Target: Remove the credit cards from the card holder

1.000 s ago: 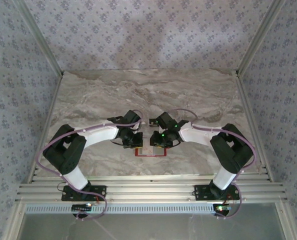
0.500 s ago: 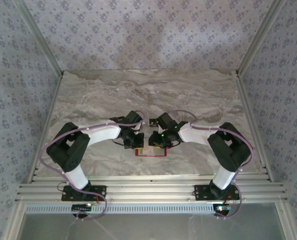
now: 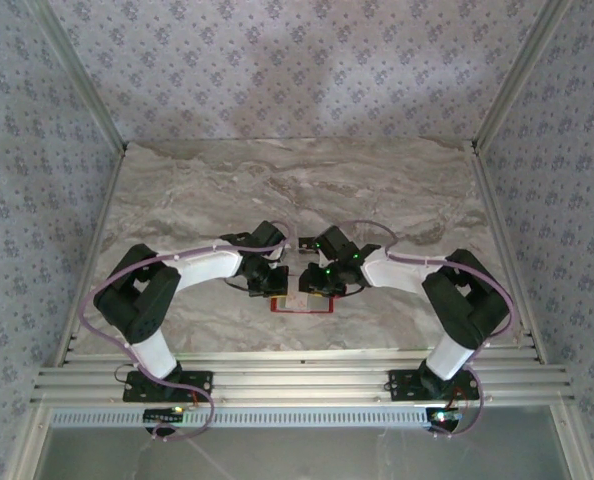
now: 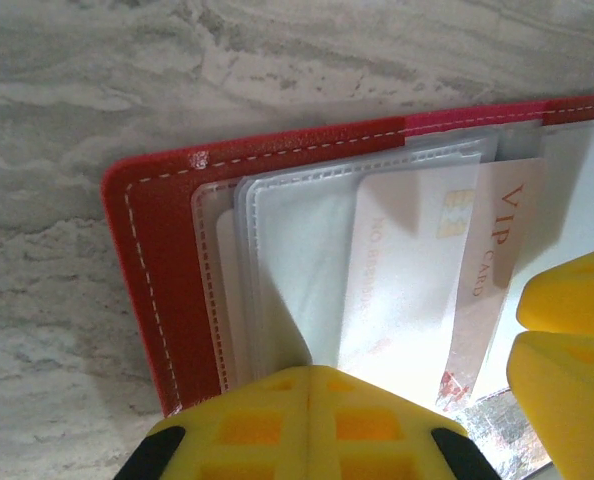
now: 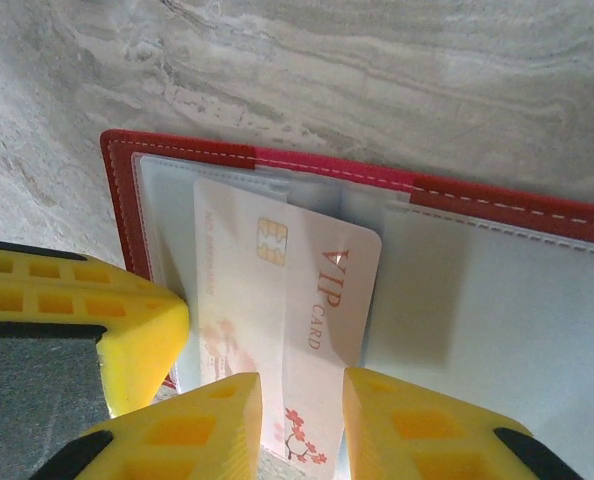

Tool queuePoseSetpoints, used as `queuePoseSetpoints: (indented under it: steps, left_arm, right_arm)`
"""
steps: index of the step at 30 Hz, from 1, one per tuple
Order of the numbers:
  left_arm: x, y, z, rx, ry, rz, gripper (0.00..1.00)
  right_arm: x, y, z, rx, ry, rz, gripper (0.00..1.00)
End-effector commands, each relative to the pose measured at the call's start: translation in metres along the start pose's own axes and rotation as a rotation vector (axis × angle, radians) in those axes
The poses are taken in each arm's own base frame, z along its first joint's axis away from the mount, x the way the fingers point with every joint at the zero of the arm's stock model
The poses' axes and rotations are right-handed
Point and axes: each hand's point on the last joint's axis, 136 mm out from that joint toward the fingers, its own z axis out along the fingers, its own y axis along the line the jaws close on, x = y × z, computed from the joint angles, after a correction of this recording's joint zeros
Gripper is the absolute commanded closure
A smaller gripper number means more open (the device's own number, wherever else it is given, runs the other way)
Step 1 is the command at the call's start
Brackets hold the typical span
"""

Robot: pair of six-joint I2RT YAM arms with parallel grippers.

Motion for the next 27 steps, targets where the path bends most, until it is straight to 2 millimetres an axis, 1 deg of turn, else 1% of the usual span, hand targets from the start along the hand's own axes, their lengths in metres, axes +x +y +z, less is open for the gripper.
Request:
queuePoseSetpoints:
  steps: [1, 4, 8, 13, 15, 21, 25, 27]
  left_arm:
    - [0.017, 0.034, 0.016, -0.140, 0.063, -0.017, 0.93]
    - [0.017, 0.033, 0.016, -0.141, 0.063, -0.015, 0.93]
    - [0.019, 0.033, 0.017, -0.142, 0.070, -0.013, 0.93]
    - [0.020, 0.034, 0.017, -0.151, 0.074, -0.012, 0.93]
    - [0.020, 0.034, 0.018, -0.153, 0.075, -0.010, 0.93]
    - [0.019, 0.035, 0.018, -0.161, 0.074, -0.008, 0.93]
    - [0.020, 0.034, 0.020, -0.164, 0.078, -0.006, 0.94]
    - [0.020, 0.034, 0.019, -0.165, 0.076, -0.005, 0.94]
  right_arm:
    - [0.002, -0.011, -0.002, 0.036, -0.007, 0.029, 0.72]
    - [0.003, -0.015, 0.003, 0.044, 0.007, 0.038, 0.72]
    - [0.005, -0.013, 0.011, 0.022, 0.028, 0.037, 0.72]
    - [0.005, -0.012, 0.015, 0.011, 0.036, 0.041, 0.72]
    - [0.004, -0.009, 0.014, -0.003, 0.031, 0.038, 0.72]
    - [-0.001, 0.008, 0.008, -0.124, -0.003, 0.043, 0.75]
    - [-0.002, 0.006, 0.008, -0.155, 0.001, 0.057, 0.76]
    - [-0.004, 0.010, 0.006, -0.198, -0.014, 0.063, 0.77]
